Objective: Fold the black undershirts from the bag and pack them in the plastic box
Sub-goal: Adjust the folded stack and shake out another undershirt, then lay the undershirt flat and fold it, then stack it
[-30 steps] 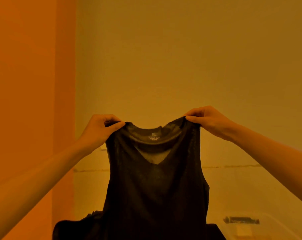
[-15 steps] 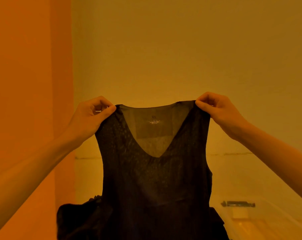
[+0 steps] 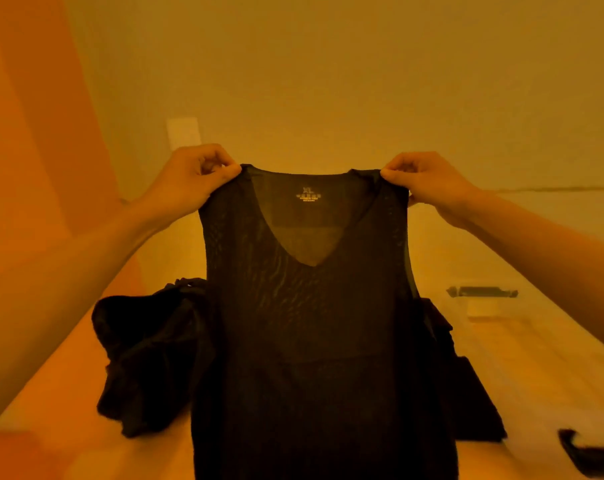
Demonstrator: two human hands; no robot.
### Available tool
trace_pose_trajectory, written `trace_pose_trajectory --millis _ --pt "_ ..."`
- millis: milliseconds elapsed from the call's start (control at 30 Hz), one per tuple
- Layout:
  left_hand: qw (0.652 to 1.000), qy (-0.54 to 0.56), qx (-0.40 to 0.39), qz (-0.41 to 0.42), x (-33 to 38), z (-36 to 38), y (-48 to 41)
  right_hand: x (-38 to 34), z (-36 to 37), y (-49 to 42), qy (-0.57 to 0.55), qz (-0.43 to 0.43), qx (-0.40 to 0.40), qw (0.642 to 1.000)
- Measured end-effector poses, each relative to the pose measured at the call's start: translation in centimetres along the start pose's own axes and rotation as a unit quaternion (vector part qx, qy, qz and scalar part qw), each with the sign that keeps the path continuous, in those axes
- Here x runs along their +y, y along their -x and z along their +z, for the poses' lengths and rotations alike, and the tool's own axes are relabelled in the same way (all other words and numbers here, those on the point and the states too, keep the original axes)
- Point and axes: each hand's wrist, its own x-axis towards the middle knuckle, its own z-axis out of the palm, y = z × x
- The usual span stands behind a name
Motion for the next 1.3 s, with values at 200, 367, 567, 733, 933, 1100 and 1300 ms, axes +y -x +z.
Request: trace_pose_trajectory --millis 200,367,567,733,933,1100,1300 --pt "0.986 -0.158 -0.026 -0.045 -15.4 13.1 -4.2 15.8 9.8 -7.7 0.152 0.106 -0.004 0.983" --pt "0.976 -0.202 -0.033 -0.075 -25.4 22.8 -4.0 25.4 15.9 -11.9 0.241 0.127 -0.018 0.962" --pt "0.968 -0.231 -0.029 -0.090 -32.3 28.0 -3.2 31.8 19.4 -14.4 0.310 0.134 -0.029 0.941" --pt "0.971 -0.213 -0.018 -0.111 -34.4 29.8 -2.9 34.3 20.9 -15.0 0.339 0.155 -0.043 0.927" --pt "0.971 -0.213 -0.081 -0.075 -32.1 29.3 -0.9 30.5 21.6 -13.1 0.334 0.128 -0.116 0.927" --pt "0.950 -0.216 -0.209 -0.090 -22.2 27.7 10.1 23.6 24.7 3.0 0.326 0.041 -0.194 0.924" --pt "0.866 -0.280 -0.324 -0.259 -14.6 22.3 22.2 19.7 22.5 18.8 0.359 0.125 -0.197 0.904"
